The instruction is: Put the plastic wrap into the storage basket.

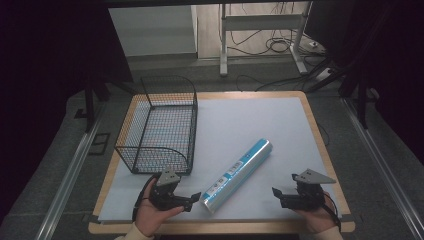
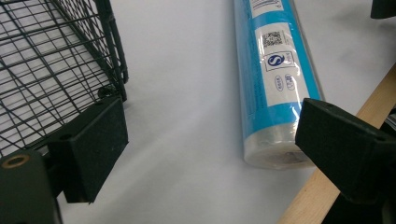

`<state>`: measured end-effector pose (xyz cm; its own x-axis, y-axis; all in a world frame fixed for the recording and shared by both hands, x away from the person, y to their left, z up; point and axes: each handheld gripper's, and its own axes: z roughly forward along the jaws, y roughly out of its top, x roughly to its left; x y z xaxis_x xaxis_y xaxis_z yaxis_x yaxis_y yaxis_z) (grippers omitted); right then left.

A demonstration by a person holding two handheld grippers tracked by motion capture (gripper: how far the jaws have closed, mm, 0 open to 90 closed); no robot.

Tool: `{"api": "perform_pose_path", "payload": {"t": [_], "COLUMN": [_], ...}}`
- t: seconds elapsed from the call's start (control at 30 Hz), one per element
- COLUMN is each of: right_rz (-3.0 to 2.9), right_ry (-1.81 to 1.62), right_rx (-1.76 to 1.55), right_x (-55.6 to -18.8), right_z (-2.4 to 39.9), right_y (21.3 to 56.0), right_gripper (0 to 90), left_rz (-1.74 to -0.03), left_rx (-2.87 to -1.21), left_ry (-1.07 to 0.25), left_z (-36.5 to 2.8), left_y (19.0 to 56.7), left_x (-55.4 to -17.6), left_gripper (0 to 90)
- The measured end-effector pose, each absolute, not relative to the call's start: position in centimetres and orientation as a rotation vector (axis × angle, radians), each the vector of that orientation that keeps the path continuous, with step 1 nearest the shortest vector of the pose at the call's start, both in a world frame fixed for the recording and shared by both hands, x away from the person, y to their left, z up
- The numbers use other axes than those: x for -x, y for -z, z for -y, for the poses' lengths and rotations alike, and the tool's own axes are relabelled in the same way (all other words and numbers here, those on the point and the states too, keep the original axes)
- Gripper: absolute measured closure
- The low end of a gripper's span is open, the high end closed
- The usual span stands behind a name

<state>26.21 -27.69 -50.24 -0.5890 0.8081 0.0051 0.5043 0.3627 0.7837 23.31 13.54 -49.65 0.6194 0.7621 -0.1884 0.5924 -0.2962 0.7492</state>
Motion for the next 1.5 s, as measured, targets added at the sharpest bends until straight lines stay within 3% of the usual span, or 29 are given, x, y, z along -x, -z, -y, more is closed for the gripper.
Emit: {"api": "perform_pose_path", "payload": {"t": [0.1,0.63,0.7,1.5], "right_rz": [-2.246,-2.272,-2.268,-2.252], "right_ry": [-1.109,-1.164,-1.173,-1.174], "right_rx": [-1.135,-1.071,-1.075,-1.076], "right_x": [-26.0,-25.0,-25.2,-25.8], "right_z": [28.1,27.7,27.7,27.6], "right_y": [50.2,49.8,49.9,49.9], "right_gripper": [12.6,15.7,15.8,17.0], "left_rz": [-1.067,-1.004,-1.001,-0.969], "left_rx": [-1.984,-1.982,-2.028,-2.108], "left_ry": [-0.24,-0.33,-0.314,-0.314], "left_z": [-13.4,-12.5,-12.3,-9.5], "left_y": [48.9,47.6,47.2,43.5], "left_x": [-23.3,-22.2,-22.3,-23.7], "left_gripper": [13.5,10.5,16.3,11.7]}}
